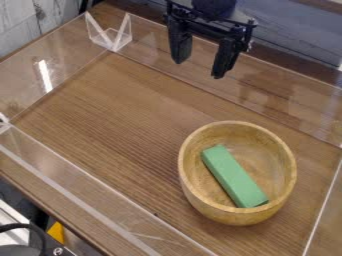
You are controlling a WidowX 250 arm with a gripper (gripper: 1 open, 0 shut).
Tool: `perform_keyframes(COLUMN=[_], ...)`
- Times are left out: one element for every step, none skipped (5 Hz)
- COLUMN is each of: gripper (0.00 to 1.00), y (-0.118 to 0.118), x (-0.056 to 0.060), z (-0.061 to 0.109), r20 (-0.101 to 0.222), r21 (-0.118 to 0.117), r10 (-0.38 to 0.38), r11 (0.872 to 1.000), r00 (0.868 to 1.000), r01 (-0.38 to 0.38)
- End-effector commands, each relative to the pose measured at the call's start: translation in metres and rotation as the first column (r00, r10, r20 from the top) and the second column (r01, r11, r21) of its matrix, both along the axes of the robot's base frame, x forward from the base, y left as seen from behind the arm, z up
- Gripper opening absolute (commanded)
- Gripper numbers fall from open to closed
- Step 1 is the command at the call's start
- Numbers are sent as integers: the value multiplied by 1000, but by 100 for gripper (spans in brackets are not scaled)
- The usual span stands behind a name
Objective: Remove the green block from inside the brown bowl and put it on the table
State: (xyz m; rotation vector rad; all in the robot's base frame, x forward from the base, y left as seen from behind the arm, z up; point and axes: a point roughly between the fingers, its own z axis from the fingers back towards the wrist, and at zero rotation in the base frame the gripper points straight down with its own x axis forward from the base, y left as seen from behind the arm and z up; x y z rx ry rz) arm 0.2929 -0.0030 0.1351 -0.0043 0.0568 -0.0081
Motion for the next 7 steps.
perform_keyframes(gripper=[100,100,100,100,100,100,100], y=[-4,-18,-43,-62,-71,-87,-109], x=[-7,-23,-38,-47,-59,-73,-69], z=[-7,-20,-25,-24,-42,-64,-68], r20=[-11,-44,-56,-67,-74,-65,-57], r21=[-15,-46,-76,-98,-102,-118,-138], r10=[157,387,601,725,711,695,745], r11=[987,920,793,679,692,707,654], r00=[987,921,797,685,699,716,665], r01=[-158,-389,-604,-728,-714,-697,-744])
